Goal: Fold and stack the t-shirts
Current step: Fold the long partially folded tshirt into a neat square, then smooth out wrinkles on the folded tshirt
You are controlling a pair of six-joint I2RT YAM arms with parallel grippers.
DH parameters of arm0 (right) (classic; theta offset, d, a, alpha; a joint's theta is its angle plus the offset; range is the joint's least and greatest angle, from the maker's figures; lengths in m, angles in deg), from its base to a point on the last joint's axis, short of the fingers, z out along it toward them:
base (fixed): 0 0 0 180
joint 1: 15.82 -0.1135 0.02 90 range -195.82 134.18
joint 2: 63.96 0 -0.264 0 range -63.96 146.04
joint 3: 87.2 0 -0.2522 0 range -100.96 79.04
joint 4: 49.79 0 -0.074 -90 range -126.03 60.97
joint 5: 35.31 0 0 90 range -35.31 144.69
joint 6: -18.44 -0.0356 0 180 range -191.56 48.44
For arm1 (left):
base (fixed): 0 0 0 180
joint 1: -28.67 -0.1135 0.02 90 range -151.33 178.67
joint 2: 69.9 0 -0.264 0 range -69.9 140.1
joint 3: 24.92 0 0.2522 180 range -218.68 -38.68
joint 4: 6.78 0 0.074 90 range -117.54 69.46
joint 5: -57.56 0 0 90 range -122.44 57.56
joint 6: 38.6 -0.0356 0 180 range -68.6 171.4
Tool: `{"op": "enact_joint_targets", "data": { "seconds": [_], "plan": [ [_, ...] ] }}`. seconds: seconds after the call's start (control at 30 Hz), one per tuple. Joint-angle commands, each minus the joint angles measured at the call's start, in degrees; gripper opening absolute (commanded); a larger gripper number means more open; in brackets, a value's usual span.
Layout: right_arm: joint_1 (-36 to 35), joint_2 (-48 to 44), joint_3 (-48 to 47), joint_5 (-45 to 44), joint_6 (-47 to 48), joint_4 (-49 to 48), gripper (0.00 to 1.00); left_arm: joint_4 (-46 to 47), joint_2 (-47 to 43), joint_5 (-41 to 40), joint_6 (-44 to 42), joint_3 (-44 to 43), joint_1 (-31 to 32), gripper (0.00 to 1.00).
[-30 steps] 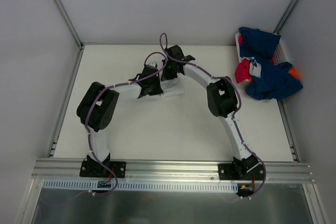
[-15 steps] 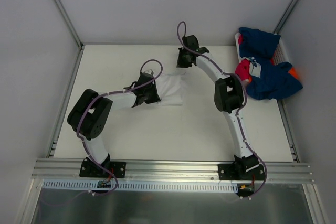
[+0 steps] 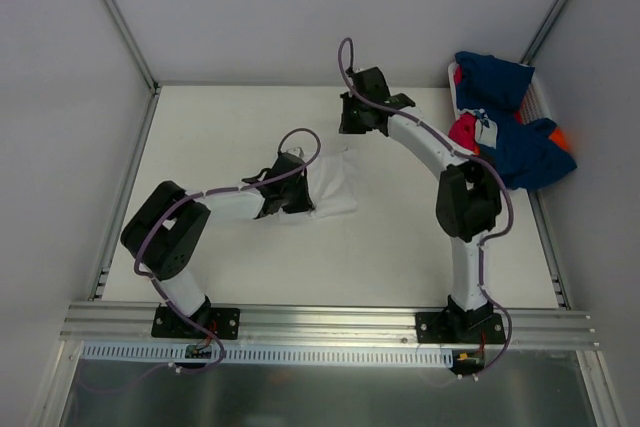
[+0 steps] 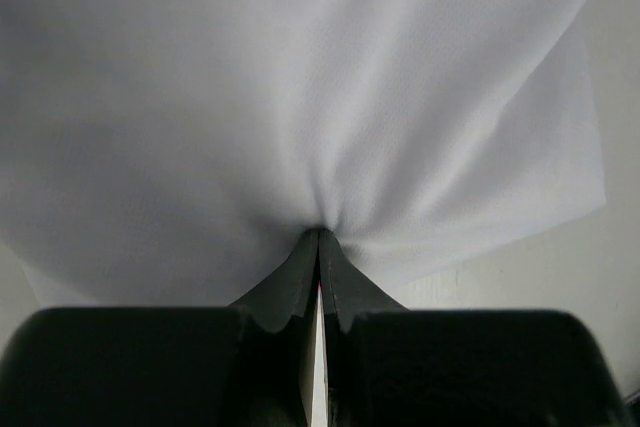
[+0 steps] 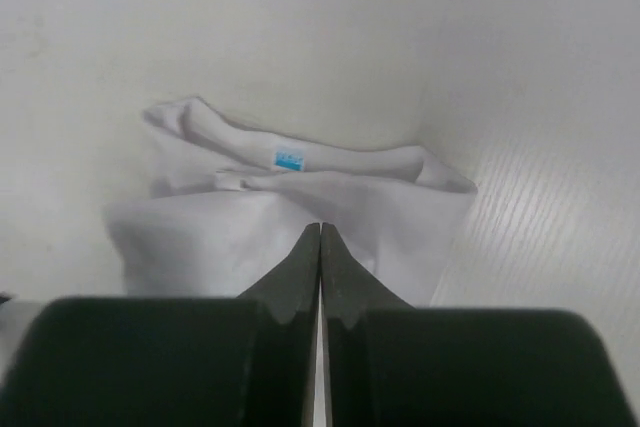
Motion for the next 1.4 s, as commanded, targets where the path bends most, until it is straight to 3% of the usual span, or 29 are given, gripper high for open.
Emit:
{"op": "enact_joint_targets", "data": {
  "seconds": [0.0,0.17,0.47,1.37],
  "plan": [
    [-3.17,-13.19,2.43,-2.73,3.69,-2.1,0.01,-3.85,-3.82,-1.48,0.77,0.08,1.63,0.0],
    [-4.66,-18.03,4.89,-0.54,2.21,0.19,0.0,-7.36,-8.3,-3.06,-1.78,-3.26,1.63,0.0],
    [-6.86,-18.22,15.17,0.25,-1.04,-2.36,0.01,-12.9,-13.76,-11.14,-7.49,-9.94,1.28,0.0],
    [-7.83,-2.67,15.44,1.58,-3.86,-2.54,0.0,-11.5,8.04,-7.28,-9.52,-14.86,-7.6,0.0]
  ]
}}
